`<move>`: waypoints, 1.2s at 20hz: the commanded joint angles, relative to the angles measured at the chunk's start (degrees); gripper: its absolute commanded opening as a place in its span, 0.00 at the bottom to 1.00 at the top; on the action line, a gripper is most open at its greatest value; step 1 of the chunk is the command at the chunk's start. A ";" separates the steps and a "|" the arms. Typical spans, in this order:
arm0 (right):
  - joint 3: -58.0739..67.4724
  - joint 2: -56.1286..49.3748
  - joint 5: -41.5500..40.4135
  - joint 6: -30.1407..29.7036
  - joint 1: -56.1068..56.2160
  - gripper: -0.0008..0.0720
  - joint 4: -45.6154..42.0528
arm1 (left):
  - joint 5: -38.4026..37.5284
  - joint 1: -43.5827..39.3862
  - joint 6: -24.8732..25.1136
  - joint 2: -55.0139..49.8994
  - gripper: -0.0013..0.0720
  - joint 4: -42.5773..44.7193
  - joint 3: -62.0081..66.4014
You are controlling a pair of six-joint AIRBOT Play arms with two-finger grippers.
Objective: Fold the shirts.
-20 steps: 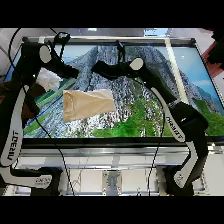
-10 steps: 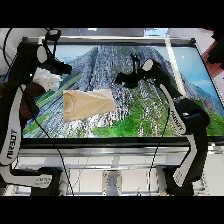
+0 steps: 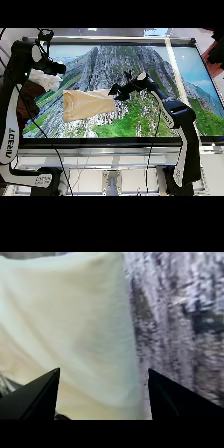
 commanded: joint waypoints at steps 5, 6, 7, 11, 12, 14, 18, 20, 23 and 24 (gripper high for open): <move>-0.04 -1.73 3.41 -4.11 5.16 0.32 6.84 | -0.07 0.13 0.02 0.04 0.04 -0.07 0.07; -0.04 -1.70 3.52 -4.17 5.16 0.13 8.68 | -0.15 0.13 0.15 0.04 0.04 -0.07 0.07; -0.04 -1.57 3.58 -5.35 5.01 0.05 11.43 | -0.28 0.15 0.39 0.04 0.04 -0.07 0.07; 1.05 0.79 3.98 -9.18 -0.39 0.05 14.99 | -0.26 0.15 0.63 0.04 0.04 -0.02 0.07; 1.62 2.23 4.15 -8.92 -2.97 0.05 12.63 | -0.28 0.15 0.61 0.04 0.04 -0.07 0.07; 1.62 6.23 4.90 -7.10 -8.90 0.05 6.54 | -0.33 0.15 0.61 0.04 0.04 -0.07 0.07; 1.60 17.49 12.57 -1.53 -23.63 0.05 -14.95 | -0.72 0.13 0.50 0.04 0.04 -0.87 0.07; 1.60 22.82 18.32 -1.46 -31.39 0.05 -24.65 | -1.16 0.13 -0.35 0.04 0.04 -1.09 0.07; 1.60 28.15 26.12 -1.49 -43.43 0.05 -35.32 | -2.89 0.13 -0.92 0.04 0.04 -3.23 0.07; 1.55 29.27 28.65 -1.51 -47.65 0.05 -37.55 | -3.34 0.13 -0.92 0.04 0.04 -4.04 0.07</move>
